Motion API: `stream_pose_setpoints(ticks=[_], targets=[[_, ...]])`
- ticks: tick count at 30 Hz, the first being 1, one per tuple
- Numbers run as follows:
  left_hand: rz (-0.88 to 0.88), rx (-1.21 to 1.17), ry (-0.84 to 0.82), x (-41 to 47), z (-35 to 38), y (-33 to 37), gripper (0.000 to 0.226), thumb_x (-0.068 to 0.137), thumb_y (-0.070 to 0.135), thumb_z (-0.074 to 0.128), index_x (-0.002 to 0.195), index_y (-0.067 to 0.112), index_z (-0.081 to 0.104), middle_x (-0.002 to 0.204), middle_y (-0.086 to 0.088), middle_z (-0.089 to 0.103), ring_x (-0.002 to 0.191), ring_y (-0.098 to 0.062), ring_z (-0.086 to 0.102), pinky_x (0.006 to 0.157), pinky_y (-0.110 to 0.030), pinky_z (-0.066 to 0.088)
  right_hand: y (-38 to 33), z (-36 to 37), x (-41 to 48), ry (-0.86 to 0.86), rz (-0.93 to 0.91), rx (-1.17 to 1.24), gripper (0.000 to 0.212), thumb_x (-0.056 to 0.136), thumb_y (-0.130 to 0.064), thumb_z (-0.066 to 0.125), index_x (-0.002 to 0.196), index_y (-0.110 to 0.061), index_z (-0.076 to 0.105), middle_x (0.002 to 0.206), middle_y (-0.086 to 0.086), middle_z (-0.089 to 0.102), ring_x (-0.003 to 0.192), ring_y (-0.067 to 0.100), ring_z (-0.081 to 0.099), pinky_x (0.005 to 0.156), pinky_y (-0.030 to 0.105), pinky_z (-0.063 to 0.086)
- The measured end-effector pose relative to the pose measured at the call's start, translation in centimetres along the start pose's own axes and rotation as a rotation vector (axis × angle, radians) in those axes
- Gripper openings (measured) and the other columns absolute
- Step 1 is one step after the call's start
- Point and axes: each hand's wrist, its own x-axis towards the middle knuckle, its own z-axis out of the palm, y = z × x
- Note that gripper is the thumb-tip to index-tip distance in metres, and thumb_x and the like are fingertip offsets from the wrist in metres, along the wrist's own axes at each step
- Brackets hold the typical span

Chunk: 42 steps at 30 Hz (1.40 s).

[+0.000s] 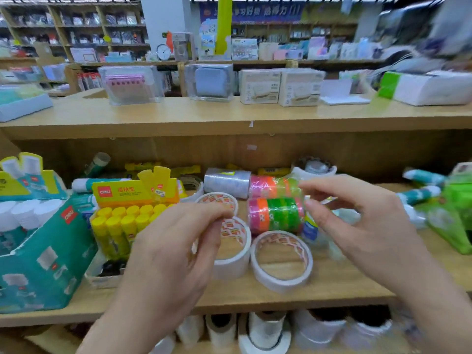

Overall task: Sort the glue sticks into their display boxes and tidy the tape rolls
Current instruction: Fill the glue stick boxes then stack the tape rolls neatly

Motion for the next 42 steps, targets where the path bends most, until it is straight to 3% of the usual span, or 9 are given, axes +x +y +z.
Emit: stream_pose_setpoints(ticks=[7,10,14,22,26,28,31,36,42], targets=[[0.006,-0.050,-0.210,6.4,6.3,3.8,0.021,0.090,0.022,0.050,0.100,0.026,0.068,0.095,0.019,0.063,0.088,0.004,0.054,0.077,-0.012,0.041,4.9,-8.9,0.6,0.055,0.256,0.100,0.018,0.088,-0.017,0.068,0.096,-0.032,0.073,0.090,-0.019,0.072,0.088,-0.001,0.066,0.074,0.008,0.047],[-0.056,0.050,-0.349,9.5,9.6,4.3,0.024,0.097,0.027,0.047,0.111,0.029,0.067,0.108,0.016,0.066,0.103,-0.005,0.055,0.090,-0.024,0.041,8.5,-10.8,2.5,-0.119,0.329,0.049,0.022,0.092,-0.017,0.060,0.103,-0.032,0.072,0.094,-0.017,0.072,0.093,-0.005,0.063,0.082,0.009,0.047],[-0.151,0.203,-0.486,12.8,14.6,3.5,0.026,0.097,0.028,0.047,0.116,0.031,0.065,0.114,0.008,0.065,0.109,-0.016,0.054,0.092,-0.032,0.042,13.9,-9.0,5.5,-0.347,0.359,-0.036,0.031,0.095,-0.018,0.051,0.115,-0.036,0.065,0.110,-0.011,0.068,0.101,0.008,0.063,0.094,0.032,0.050],[-0.156,0.320,-0.690,15.0,20.0,2.7,0.038,0.097,0.033,0.045,0.135,0.031,0.051,0.137,0.010,0.054,0.129,-0.019,0.043,0.104,-0.039,0.039,20.1,-4.9,9.7,-0.662,0.461,-0.307,0.044,0.090,-0.006,0.042,0.128,-0.024,0.054,0.137,0.004,0.053,0.121,0.025,0.051,0.100,0.032,0.043],[-0.188,0.272,-0.604,14.6,19.8,2.7,0.034,0.100,0.029,0.045,0.131,0.025,0.056,0.131,0.006,0.060,0.120,-0.015,0.053,0.094,-0.018,0.036,21.0,-3.5,10.4,-0.790,0.467,-0.396,0.038,0.092,-0.011,0.039,0.128,-0.015,0.051,0.141,0.011,0.049,0.126,0.031,0.048,0.102,0.038,0.042],[-0.261,0.266,-0.511,14.8,18.9,2.3,0.031,0.100,0.026,0.045,0.127,0.022,0.060,0.122,0.002,0.066,0.114,-0.018,0.058,0.088,-0.021,0.040,21.6,-3.2,10.4,-0.768,0.447,-0.456,0.021,0.093,-0.019,0.047,0.112,-0.014,0.055,0.130,0.011,0.056,0.117,0.033,0.054,0.096,0.041,0.046],[-0.371,0.344,-0.455,15.2,17.4,0.3,0.027,0.098,0.019,0.047,0.118,0.014,0.064,0.111,-0.012,0.070,0.109,-0.031,0.060,0.086,-0.033,0.045,22.0,-3.3,10.0,-0.730,0.437,-0.518,0.025,0.088,-0.026,0.060,0.110,-0.014,0.060,0.118,0.008,0.062,0.107,0.031,0.059,0.090,0.043,0.051],[-0.553,0.413,-0.657,15.8,17.1,-2.5,0.029,0.098,0.025,0.043,0.112,0.010,0.065,0.103,-0.011,0.067,0.100,-0.030,0.060,0.073,-0.029,0.041,20.9,-4.1,9.5,-0.513,0.540,-0.461,0.021,0.089,-0.023,0.061,0.109,-0.015,0.061,0.108,0.007,0.063,0.099,0.029,0.061,0.083,0.037,0.052],[-0.581,0.440,-0.865,16.7,18.0,-4.1,0.038,0.097,0.033,0.041,0.122,0.010,0.059,0.121,-0.008,0.062,0.109,-0.027,0.057,0.083,-0.029,0.044,18.1,-6.9,7.0,-0.228,0.611,0.282,0.021,0.086,-0.013,0.070,0.106,-0.016,0.061,0.090,0.004,0.070,0.085,0.020,0.068,0.080,0.038,0.055]])
